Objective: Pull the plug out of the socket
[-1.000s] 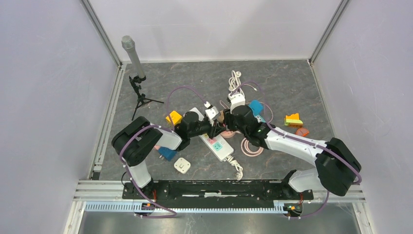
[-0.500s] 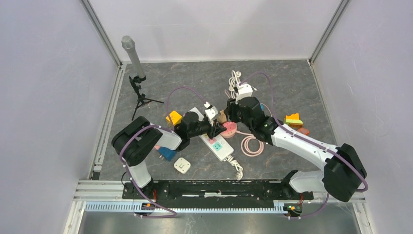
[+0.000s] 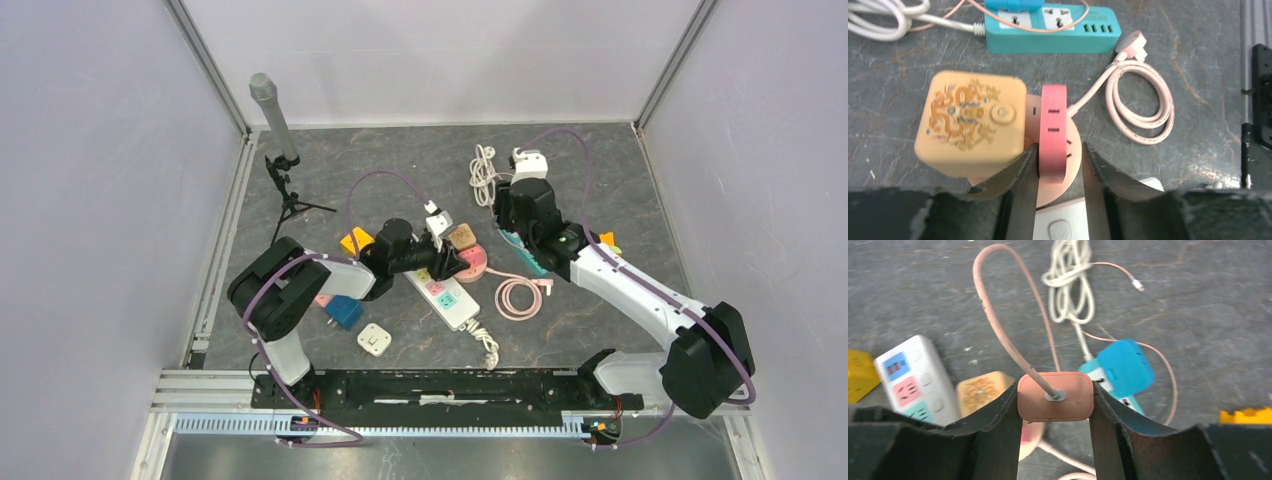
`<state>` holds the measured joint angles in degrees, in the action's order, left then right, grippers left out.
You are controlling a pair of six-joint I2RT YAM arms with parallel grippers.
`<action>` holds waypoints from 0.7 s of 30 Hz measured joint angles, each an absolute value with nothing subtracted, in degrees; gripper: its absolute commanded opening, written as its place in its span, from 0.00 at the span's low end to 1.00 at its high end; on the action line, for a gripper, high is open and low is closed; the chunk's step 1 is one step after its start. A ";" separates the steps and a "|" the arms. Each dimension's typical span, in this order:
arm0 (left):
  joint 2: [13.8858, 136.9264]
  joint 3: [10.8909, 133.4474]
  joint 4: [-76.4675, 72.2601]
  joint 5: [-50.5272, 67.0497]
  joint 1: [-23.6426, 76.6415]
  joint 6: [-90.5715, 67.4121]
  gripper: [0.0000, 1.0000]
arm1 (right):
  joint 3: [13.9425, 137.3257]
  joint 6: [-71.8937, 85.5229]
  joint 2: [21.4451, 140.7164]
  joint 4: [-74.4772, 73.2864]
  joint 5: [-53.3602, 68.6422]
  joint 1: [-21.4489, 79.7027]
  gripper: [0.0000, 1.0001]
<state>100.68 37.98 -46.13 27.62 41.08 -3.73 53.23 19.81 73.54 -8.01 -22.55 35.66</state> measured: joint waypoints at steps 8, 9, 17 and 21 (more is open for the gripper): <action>100.64 44.73 -42.46 34.72 41.21 -5.69 1.00 | 50.13 19.20 69.93 -11.09 -24.51 24.67 0.00; 100.53 44.97 -42.44 35.14 41.17 -5.72 1.00 | 49.50 19.20 69.30 -11.49 -24.53 23.20 0.00; 96.90 44.47 -42.06 37.50 41.06 -6.22 1.00 | 47.51 19.22 68.31 -12.08 -22.46 11.92 0.00; 93.30 43.22 -41.95 36.86 41.06 -6.63 1.00 | 47.31 19.25 70.30 -11.09 -18.28 5.80 0.02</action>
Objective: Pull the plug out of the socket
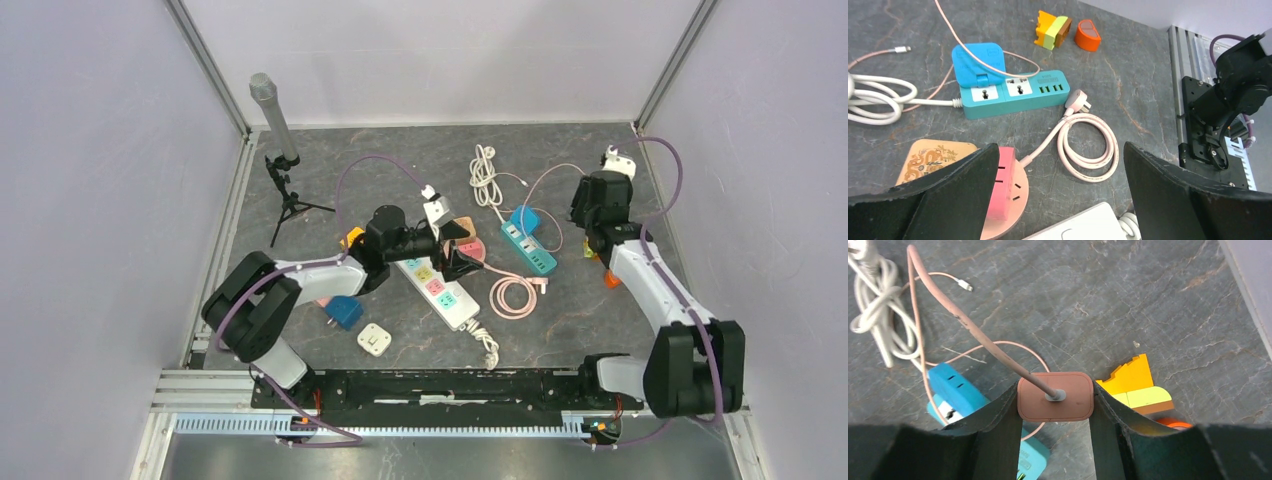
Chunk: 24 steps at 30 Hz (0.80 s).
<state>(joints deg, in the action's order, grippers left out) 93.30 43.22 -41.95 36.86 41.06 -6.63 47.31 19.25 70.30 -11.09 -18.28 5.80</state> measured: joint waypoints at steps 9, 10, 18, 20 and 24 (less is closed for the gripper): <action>78.87 40.80 -32.95 25.34 41.06 -6.70 1.00 | 47.27 19.38 83.96 -7.97 -6.79 -5.69 0.24; 77.36 41.15 -30.46 23.38 40.99 -6.87 1.00 | 47.27 19.40 85.23 -7.79 -5.98 -6.46 0.28; 75.05 48.03 -14.24 11.62 39.42 -10.48 1.00 | 49.95 19.11 91.66 -6.74 -0.40 -7.73 0.70; 74.96 47.99 -12.62 11.42 37.89 -12.34 1.00 | 49.95 18.96 91.83 -7.16 0.16 -7.68 0.76; 74.94 47.79 -11.57 10.57 35.29 -16.38 1.00 | 50.02 18.46 91.46 -7.38 0.25 -7.68 0.86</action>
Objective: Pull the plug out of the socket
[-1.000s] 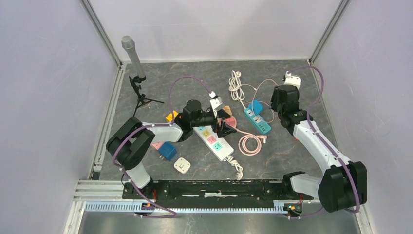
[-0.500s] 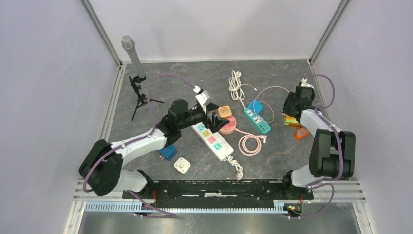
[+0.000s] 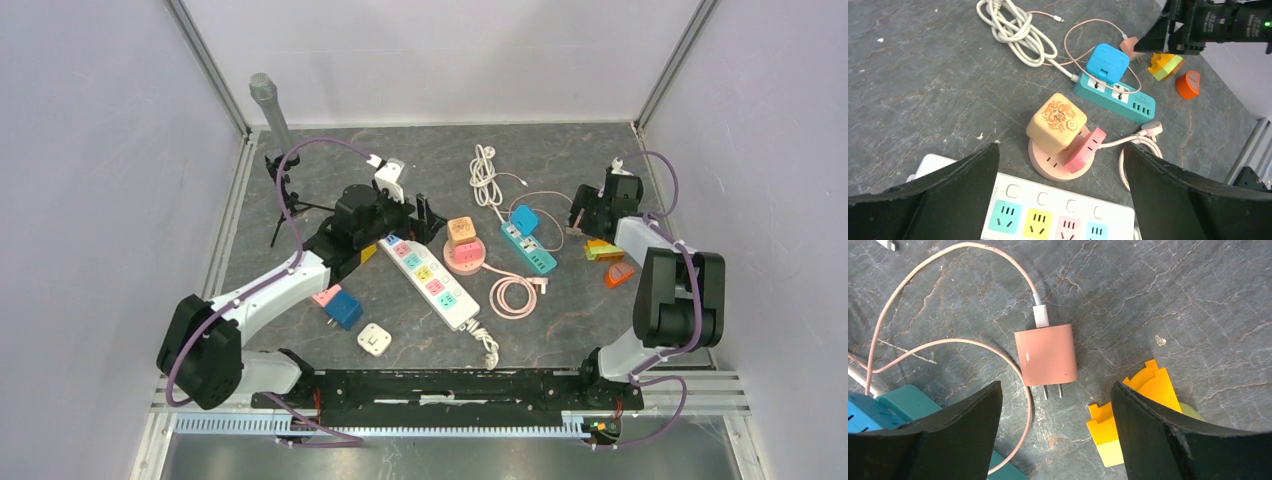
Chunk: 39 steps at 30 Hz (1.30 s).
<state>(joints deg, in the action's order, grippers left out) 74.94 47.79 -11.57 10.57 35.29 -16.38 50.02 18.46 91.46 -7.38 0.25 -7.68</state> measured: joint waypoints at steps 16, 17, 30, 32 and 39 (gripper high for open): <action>69.32 47.62 -2.15 3.81 25.87 -30.61 1.00 | 43.03 16.75 72.05 2.85 13.10 -6.70 0.89; 69.65 48.23 -1.06 4.49 25.23 -31.11 0.99 | 42.78 16.71 72.14 4.16 15.05 -6.00 0.89; 73.89 54.39 1.34 14.46 31.40 -33.15 0.94 | 42.11 16.47 84.23 8.91 22.22 1.52 0.78; 75.53 56.60 1.23 14.52 34.65 -33.15 0.94 | 42.11 16.58 86.70 9.28 23.55 1.50 0.67; 85.49 63.13 -1.02 14.55 42.76 -35.42 0.84 | 42.11 16.38 89.25 11.16 26.52 1.50 0.19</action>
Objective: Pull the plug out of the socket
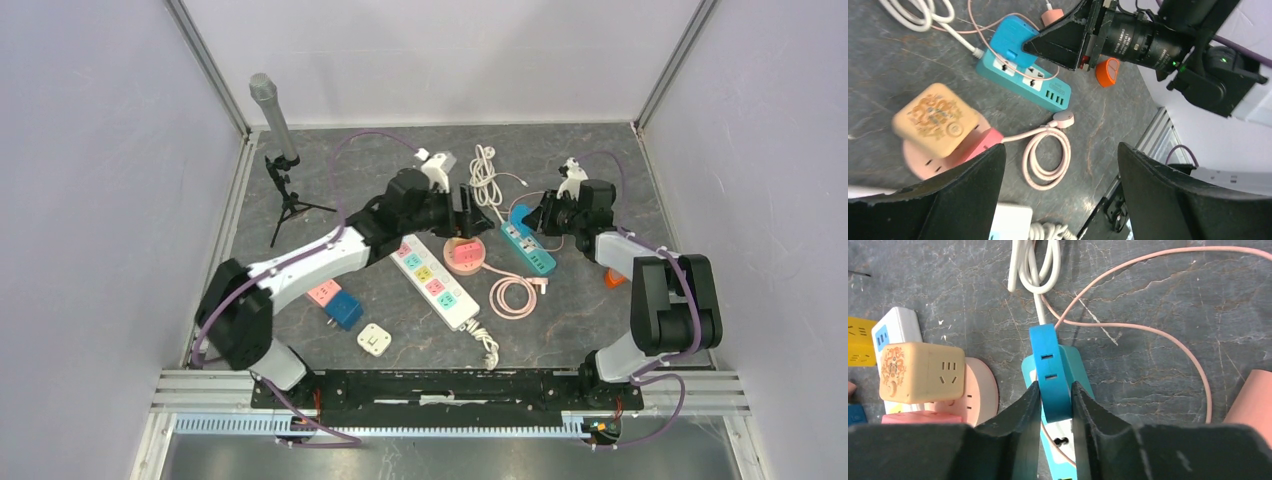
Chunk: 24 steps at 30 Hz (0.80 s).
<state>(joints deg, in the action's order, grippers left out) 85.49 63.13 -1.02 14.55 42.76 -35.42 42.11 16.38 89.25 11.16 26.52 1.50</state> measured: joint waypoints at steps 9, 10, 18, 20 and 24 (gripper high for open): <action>104.49 78.30 -0.62 9.43 48.40 -41.19 0.60 | 35.22 16.64 83.99 17.02 20.71 1.78 0.00; 106.61 80.66 -0.10 8.86 49.01 -41.56 0.58 | 34.15 16.60 82.59 17.12 19.20 1.76 0.00; 117.91 92.47 4.45 3.07 51.90 -43.46 0.38 | 28.84 15.90 75.35 17.80 10.13 1.76 0.00; 120.62 95.20 5.76 1.54 52.58 -43.53 0.37 | 28.42 15.66 75.00 18.09 9.13 1.78 0.00; 126.67 101.45 9.69 -0.51 53.54 -44.12 0.36 | 28.42 15.53 75.00 18.22 8.23 1.78 0.03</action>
<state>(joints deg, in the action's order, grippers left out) 126.67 101.45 9.69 -0.51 53.54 -44.12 28.42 15.53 75.00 18.22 8.23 1.78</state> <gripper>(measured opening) 0.370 0.201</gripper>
